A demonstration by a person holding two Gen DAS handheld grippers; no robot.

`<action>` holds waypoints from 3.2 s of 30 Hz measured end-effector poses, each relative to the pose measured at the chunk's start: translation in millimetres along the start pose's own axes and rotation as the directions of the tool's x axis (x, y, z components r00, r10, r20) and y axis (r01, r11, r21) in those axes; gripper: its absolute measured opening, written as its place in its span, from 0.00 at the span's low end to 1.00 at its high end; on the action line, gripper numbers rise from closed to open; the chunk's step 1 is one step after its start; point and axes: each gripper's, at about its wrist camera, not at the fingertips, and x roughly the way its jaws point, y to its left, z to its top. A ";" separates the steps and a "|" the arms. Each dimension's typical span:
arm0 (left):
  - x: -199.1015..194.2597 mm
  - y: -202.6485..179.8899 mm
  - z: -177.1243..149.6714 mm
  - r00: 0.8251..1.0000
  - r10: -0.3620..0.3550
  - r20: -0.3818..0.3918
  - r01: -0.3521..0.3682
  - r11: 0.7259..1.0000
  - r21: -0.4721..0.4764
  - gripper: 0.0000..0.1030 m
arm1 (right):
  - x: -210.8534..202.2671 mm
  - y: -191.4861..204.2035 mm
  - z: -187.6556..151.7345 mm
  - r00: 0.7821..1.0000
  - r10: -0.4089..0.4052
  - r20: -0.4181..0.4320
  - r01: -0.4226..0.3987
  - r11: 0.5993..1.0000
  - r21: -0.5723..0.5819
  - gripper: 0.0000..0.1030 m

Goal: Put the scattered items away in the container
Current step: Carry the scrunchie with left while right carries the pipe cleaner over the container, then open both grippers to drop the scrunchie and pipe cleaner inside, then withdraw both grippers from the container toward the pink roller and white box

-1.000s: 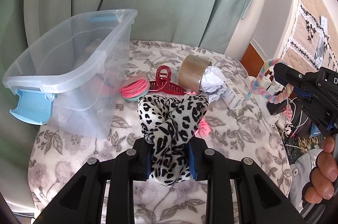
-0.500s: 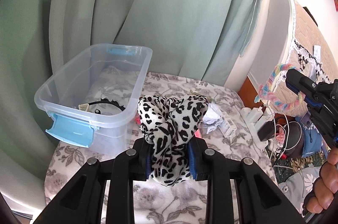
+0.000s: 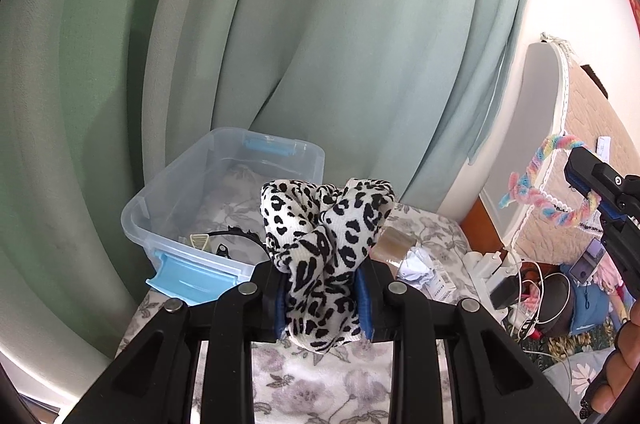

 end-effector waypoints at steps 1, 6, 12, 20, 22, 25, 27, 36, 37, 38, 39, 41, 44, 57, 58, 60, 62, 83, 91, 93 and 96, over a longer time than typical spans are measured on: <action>-0.4 2.9 1.3 1.000 0.002 0.003 -0.002 1.000 -0.005 0.28 | 0.8 2.5 0.5 1.000 0.006 0.001 -0.006 1.000 -0.002 0.07; -2.2 16.5 6.2 1.000 0.014 0.018 -0.013 0.999 -0.035 0.28 | 9.7 14.1 1.1 1.000 0.019 -0.009 -0.019 0.999 -0.026 0.07; -2.4 34.0 12.8 0.999 0.023 0.035 -0.020 0.996 -0.081 0.28 | 17.6 22.5 -0.5 0.999 0.019 -0.030 -0.020 0.998 -0.056 0.07; 1.4 53.5 27.0 0.998 0.036 0.045 -0.030 0.992 -0.120 0.28 | 43.0 37.8 10.4 0.998 0.030 -0.064 -0.035 0.996 -0.084 0.07; 5.5 59.3 31.3 0.998 0.041 0.045 -0.035 0.991 -0.127 0.28 | 54.1 44.9 11.8 0.996 0.041 -0.080 -0.049 0.994 -0.097 0.07; 14.3 69.2 35.4 0.999 0.041 0.034 -0.036 0.989 -0.143 0.28 | 73.6 54.2 9.7 0.992 0.053 -0.118 -0.067 0.991 -0.118 0.07; 20.7 75.9 37.2 0.999 0.044 0.026 -0.040 0.987 -0.154 0.28 | 87.5 58.7 6.5 0.987 0.057 -0.150 -0.077 0.989 -0.128 0.07; 48.4 105.1 37.3 0.999 0.053 -0.008 -0.054 0.977 -0.204 0.28 | 152.6 71.4 -17.8 0.947 0.068 -0.313 -0.126 0.978 -0.168 0.07; 51.5 107.3 37.2 0.998 0.055 -0.013 -0.057 0.977 -0.203 0.28 | 159.0 71.9 -20.7 0.942 0.068 -0.330 -0.130 0.977 -0.169 0.07; 55.4 107.8 37.2 0.998 0.055 -0.019 -0.057 0.977 -0.204 0.28 | 166.8 71.6 -23.9 0.936 0.062 -0.347 -0.129 0.976 -0.173 0.07; 58.5 109.5 37.1 0.998 0.053 -0.023 -0.057 0.977 -0.204 0.28 | 174.2 70.6 -27.3 0.929 0.056 -0.365 -0.127 0.976 -0.175 0.07; 67.2 109.2 38.6 0.998 0.048 -0.032 -0.054 0.979 -0.199 0.28 | 187.7 65.6 -32.9 0.919 0.048 -0.392 -0.122 0.978 -0.167 0.07; 78.9 112.9 39.8 0.998 0.043 -0.052 -0.053 0.977 -0.206 0.28 | 207.8 57.0 -41.9 0.901 0.034 -0.431 -0.110 0.982 -0.151 0.07; 122.3 118.2 38.1 0.990 0.048 -0.129 -0.074 0.976 -0.204 0.29 | 247.7 35.5 -74.5 0.831 -0.033 -0.556 -0.072 0.984 -0.166 0.10; 124.2 117.9 38.5 0.990 0.050 -0.132 -0.077 0.976 -0.204 0.30 | 248.4 33.6 -76.9 0.825 -0.035 -0.564 -0.071 0.984 -0.165 0.10; 124.4 119.5 37.2 0.989 0.060 -0.138 -0.088 0.975 -0.206 0.41 | 249.2 31.0 -79.2 0.817 -0.051 -0.574 -0.057 0.984 -0.168 0.10; 126.7 118.1 37.4 0.987 0.078 -0.139 -0.105 0.973 -0.204 0.50 | 252.3 28.1 -80.6 0.809 -0.068 -0.584 -0.041 0.984 -0.172 0.11; 96.7 87.8 51.8 0.991 0.097 -0.088 -0.108 0.985 -0.135 0.68 | 200.5 18.8 -45.9 0.866 -0.055 -0.497 -0.016 0.990 -0.139 0.52; 81.8 53.0 49.9 0.994 0.092 -0.065 -0.098 0.990 -0.105 0.68 | 148.5 -5.8 -30.2 0.919 -0.068 -0.389 0.037 0.996 -0.085 0.59; 77.4 41.4 47.9 0.995 0.088 -0.057 -0.093 0.991 -0.092 0.68 | 132.9 -15.0 -27.4 0.932 -0.073 -0.356 0.054 0.997 -0.062 0.62; 68.8 23.9 43.0 0.997 0.066 -0.029 -0.068 0.995 -0.075 0.68 | 108.8 -31.0 -24.5 0.947 -0.086 -0.310 0.083 0.996 -0.022 0.65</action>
